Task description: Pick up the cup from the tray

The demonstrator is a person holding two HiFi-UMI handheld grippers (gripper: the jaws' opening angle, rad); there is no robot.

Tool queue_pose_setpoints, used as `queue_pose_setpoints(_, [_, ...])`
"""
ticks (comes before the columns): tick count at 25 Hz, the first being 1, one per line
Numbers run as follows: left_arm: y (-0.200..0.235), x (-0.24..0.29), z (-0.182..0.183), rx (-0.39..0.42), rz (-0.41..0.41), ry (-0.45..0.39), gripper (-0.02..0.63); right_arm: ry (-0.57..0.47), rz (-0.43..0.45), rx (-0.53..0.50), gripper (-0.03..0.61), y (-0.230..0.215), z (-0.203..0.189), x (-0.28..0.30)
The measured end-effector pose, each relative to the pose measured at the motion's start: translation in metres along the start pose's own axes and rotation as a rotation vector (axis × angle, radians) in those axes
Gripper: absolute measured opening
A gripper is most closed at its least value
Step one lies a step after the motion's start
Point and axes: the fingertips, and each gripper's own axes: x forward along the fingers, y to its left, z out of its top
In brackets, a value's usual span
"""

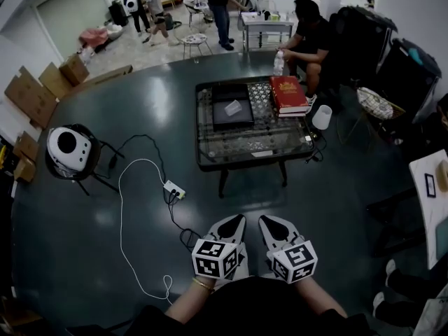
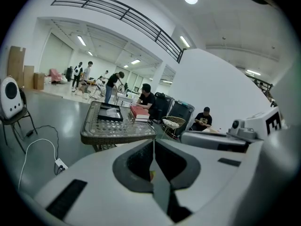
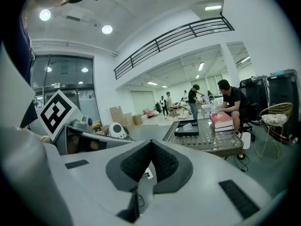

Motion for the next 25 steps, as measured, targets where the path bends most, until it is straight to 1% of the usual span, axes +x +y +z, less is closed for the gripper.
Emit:
queue_pose_setpoints(18, [0.095, 0.055, 0.076, -0.014, 0.004, 0.033, 0.021, 0.043, -0.039, 0.013, 0.011, -0.040, 0.051, 0.117])
queue_pose_setpoints(25, [0.142, 0.087, 0.105, 0.012, 0.013, 0.048, 0.021, 0.047, -0.054, 0.016, 0.011, -0.058, 0.069, 0.176])
